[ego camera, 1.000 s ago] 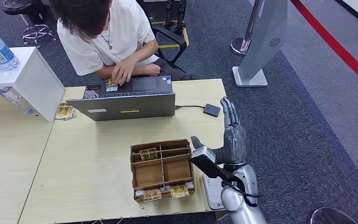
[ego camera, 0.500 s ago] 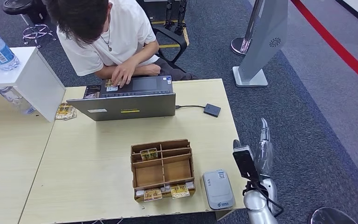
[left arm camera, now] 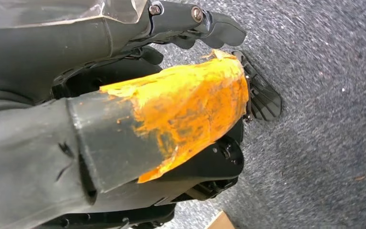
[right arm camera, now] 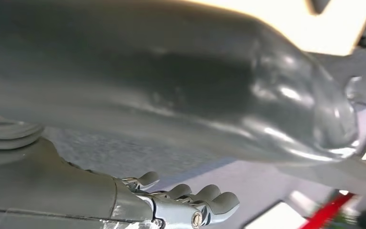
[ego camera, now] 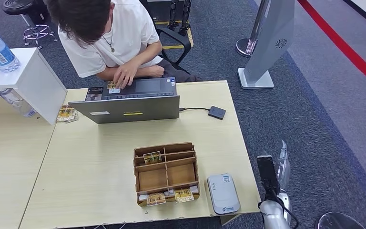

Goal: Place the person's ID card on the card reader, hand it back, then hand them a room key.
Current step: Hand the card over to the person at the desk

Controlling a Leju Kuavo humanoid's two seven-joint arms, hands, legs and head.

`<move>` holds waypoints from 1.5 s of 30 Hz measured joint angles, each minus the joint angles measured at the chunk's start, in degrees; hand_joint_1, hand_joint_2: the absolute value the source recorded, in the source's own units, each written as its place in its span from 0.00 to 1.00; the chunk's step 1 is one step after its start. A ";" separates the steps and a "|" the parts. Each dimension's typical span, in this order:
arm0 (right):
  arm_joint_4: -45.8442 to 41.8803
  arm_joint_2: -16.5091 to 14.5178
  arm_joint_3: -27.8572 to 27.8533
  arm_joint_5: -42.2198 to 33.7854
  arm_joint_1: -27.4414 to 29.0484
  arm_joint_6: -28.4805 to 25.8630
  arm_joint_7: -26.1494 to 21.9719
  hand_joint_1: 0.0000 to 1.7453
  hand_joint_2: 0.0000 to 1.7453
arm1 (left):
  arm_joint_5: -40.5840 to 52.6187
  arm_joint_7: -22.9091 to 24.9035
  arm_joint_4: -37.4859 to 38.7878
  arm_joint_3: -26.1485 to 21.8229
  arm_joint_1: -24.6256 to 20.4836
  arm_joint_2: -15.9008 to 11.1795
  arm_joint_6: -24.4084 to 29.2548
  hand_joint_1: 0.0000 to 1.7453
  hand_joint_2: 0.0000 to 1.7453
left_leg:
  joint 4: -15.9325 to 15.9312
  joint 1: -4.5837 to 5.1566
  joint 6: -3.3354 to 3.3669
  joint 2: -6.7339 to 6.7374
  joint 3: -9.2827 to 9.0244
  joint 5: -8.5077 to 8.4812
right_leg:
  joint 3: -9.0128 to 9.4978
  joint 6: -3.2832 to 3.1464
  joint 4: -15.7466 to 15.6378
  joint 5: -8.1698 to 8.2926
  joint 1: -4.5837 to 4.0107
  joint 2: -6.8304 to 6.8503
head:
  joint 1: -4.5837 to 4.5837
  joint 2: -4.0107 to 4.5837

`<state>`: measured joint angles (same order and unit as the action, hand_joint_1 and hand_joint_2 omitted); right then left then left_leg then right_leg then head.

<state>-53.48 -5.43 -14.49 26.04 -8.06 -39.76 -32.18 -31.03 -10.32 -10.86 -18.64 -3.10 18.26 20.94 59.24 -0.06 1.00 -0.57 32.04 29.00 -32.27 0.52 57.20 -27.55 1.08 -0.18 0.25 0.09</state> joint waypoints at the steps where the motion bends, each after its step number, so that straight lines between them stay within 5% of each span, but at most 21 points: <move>1: 1.47 0.27 -0.67 -0.49 -0.35 0.01 -0.26 0.00 0.00 | 0.45 0.14 0.00 0.28 0.00 -0.01 -0.17 0.00 0.00 | 0.00 0.00 0.00 0.00 0.00 0.00 | 0.00 0.00 0.00 0.00 0.00 0.00 | 0.00 0.00; 22: 26.82 7.19 -12.49 -8.28 -3.84 1.17 1.19 0.00 0.00 | 7.52 3.38 -0.01 6.77 0.23 -0.79 -3.51 0.00 0.00 | 0.00 0.02 0.12 -0.10 0.03 0.08 | 0.00 0.13 0.00 -0.09 0.01 0.09 | 0.01 0.00; 31: 33.06 7.85 -13.20 -6.06 -3.79 3.02 8.05 0.00 0.00 | 9.05 4.59 -0.01 8.50 0.36 -0.98 -4.42 0.00 0.00 | 0.00 0.02 0.14 -0.11 0.03 0.09 | 0.00 0.15 0.00 -0.11 0.02 0.09 | 0.01 0.00; 45: 39.76 5.34 -13.20 -3.56 0.61 12.91 26.17 0.00 0.00 | 9.80 6.94 -0.01 9.68 0.85 -1.44 -5.60 0.00 0.00 | -0.01 0.06 0.19 -0.11 0.03 0.14 | 0.00 0.18 0.00 -0.18 0.06 0.09 | 0.02 0.00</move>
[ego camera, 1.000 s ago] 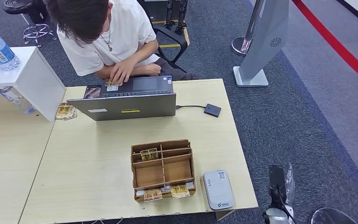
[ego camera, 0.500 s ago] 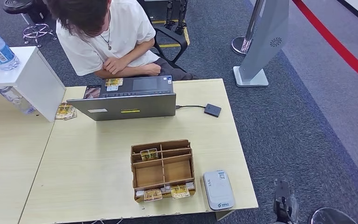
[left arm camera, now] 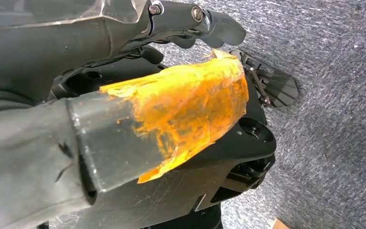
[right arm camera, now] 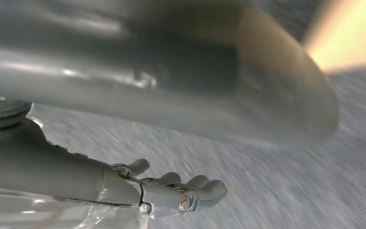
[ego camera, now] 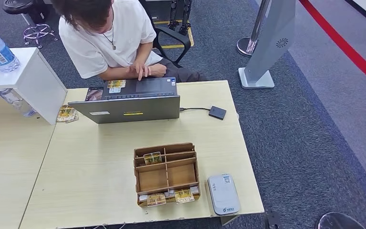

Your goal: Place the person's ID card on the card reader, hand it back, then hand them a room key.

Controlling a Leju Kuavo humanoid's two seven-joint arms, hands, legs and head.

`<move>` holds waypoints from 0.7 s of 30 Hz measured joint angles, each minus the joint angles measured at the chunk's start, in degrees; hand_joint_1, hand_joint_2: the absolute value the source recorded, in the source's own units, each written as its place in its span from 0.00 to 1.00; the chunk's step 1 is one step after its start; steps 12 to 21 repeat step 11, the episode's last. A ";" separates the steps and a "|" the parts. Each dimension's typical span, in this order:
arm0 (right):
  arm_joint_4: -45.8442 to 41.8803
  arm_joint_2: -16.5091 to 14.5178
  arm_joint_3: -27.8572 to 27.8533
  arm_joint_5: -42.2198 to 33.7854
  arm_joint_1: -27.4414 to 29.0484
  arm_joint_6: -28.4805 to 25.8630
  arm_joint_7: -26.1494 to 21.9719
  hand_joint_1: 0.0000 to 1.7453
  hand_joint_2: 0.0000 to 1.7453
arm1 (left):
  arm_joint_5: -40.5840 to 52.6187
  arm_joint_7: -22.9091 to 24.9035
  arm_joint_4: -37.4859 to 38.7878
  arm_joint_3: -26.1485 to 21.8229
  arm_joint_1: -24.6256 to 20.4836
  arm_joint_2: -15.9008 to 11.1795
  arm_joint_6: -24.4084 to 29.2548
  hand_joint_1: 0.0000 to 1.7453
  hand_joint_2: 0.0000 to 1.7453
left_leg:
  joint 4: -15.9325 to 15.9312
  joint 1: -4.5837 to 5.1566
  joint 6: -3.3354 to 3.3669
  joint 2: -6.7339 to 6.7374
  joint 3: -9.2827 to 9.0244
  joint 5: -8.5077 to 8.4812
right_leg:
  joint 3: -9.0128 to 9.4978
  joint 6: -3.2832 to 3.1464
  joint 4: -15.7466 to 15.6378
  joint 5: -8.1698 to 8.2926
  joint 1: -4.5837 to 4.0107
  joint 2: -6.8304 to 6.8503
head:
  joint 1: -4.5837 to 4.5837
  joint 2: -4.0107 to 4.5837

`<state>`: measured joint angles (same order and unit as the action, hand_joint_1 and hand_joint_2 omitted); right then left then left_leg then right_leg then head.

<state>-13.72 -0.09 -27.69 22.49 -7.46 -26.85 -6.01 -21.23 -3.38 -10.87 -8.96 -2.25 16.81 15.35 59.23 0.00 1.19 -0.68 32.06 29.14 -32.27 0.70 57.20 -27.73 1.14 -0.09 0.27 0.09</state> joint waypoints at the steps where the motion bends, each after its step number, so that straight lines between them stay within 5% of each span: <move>1: 0.32 -0.42 0.00 0.04 0.44 0.87 1.05 0.00 0.00 | -0.03 0.14 0.00 0.00 0.02 -0.01 -0.01 0.00 0.00 | 0.00 0.00 0.00 0.00 0.00 0.00 | 0.00 -0.01 0.00 -0.01 0.00 0.00 | 0.00 0.00; 10: 2.19 -3.45 0.15 2.04 3.11 6.02 8.27 0.00 0.00 | -0.24 1.08 0.00 0.00 0.12 -0.10 0.04 0.00 0.00 | -0.01 0.02 0.00 0.01 -0.01 0.00 | 0.02 -0.01 0.00 -0.02 0.03 0.00 | 0.00 0.00; 21: 2.25 -3.60 0.20 2.30 3.16 6.04 8.54 0.00 0.00 | -0.24 1.10 0.00 0.00 0.12 -0.11 0.05 0.00 0.00 | -0.01 0.02 0.00 0.01 -0.01 0.00 | 0.02 -0.01 0.00 -0.02 0.03 0.00 | 0.00 0.00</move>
